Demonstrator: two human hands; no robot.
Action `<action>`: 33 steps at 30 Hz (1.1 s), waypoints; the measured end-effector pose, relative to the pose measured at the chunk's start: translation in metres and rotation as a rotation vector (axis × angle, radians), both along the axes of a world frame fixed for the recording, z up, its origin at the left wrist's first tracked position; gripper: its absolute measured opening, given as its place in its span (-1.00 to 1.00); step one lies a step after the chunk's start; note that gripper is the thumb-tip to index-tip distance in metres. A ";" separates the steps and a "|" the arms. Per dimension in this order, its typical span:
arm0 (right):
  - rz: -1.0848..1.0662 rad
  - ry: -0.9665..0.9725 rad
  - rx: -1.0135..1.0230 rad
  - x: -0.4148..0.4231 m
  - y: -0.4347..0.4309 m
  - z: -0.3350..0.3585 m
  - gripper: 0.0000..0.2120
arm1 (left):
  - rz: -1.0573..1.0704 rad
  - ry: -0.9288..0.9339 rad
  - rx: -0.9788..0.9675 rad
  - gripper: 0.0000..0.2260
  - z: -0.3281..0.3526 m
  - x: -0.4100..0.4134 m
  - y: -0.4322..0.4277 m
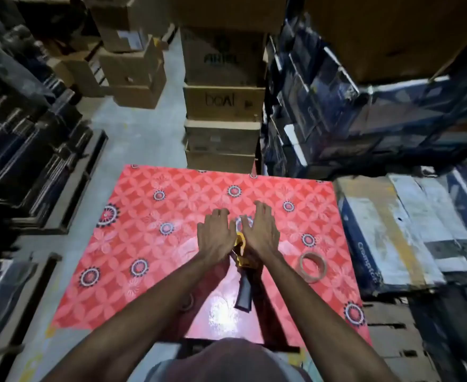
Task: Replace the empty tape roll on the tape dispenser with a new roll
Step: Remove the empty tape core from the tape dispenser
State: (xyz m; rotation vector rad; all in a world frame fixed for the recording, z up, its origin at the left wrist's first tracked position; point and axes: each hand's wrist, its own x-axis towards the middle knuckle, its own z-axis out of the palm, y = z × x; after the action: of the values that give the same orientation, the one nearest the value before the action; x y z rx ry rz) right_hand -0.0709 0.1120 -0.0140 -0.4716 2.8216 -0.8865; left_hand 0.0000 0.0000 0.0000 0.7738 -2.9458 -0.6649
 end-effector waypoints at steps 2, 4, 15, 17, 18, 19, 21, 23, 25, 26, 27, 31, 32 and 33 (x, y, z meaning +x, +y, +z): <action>-0.013 -0.039 0.070 0.006 0.010 -0.010 -0.50 | -0.036 -0.069 -0.036 -0.64 -0.010 0.006 0.006; -0.015 -0.069 0.121 0.016 0.023 -0.030 -0.51 | -0.110 -0.131 -0.086 -0.62 -0.026 0.018 0.013; -0.040 -0.134 0.170 0.028 0.044 -0.066 -0.67 | -0.215 -0.246 -0.037 -0.68 -0.065 0.043 0.028; -0.025 -0.128 0.221 0.027 0.048 -0.071 -0.61 | -0.163 -0.252 0.016 -0.68 -0.070 0.045 0.031; -0.013 -0.111 0.250 0.026 0.050 -0.072 -0.59 | -0.115 -0.263 0.076 -0.67 -0.074 0.046 0.033; 0.001 -0.098 0.268 0.023 0.052 -0.073 -0.57 | -0.059 -0.281 0.152 -0.65 -0.079 0.046 0.035; 0.035 -0.085 0.279 0.017 0.056 -0.077 -0.55 | 0.041 -0.341 0.325 -0.58 -0.095 0.049 0.040; 0.063 -0.090 0.288 0.011 0.060 -0.081 -0.48 | 0.099 -0.401 0.491 -0.53 -0.108 0.051 0.043; 0.072 -0.121 0.303 0.003 0.062 -0.087 -0.35 | 0.103 -0.433 0.646 -0.51 -0.118 0.050 0.048; 0.075 -0.150 0.309 0.000 0.063 -0.091 -0.30 | 0.106 -0.447 0.724 -0.52 -0.125 0.049 0.051; 0.083 -0.170 0.309 -0.002 0.063 -0.094 -0.25 | 0.110 -0.460 0.790 -0.55 -0.125 0.048 0.055; 0.124 -0.185 0.321 -0.009 0.063 -0.104 -0.20 | 0.225 -0.400 1.009 -0.51 -0.165 0.045 0.069; 0.134 -0.183 0.331 -0.010 0.064 -0.106 -0.20 | 0.244 -0.393 1.045 -0.59 -0.167 0.043 0.071; 0.144 -0.182 0.339 -0.011 0.065 -0.107 -0.20 | 0.278 -0.383 1.067 -0.74 -0.167 0.042 0.073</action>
State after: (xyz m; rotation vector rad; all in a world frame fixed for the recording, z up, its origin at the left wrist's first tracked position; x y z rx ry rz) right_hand -0.0815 0.1768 -0.1209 -0.5071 2.6545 -0.3899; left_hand 0.0419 0.0728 -0.1665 1.4248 -2.4660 -2.3036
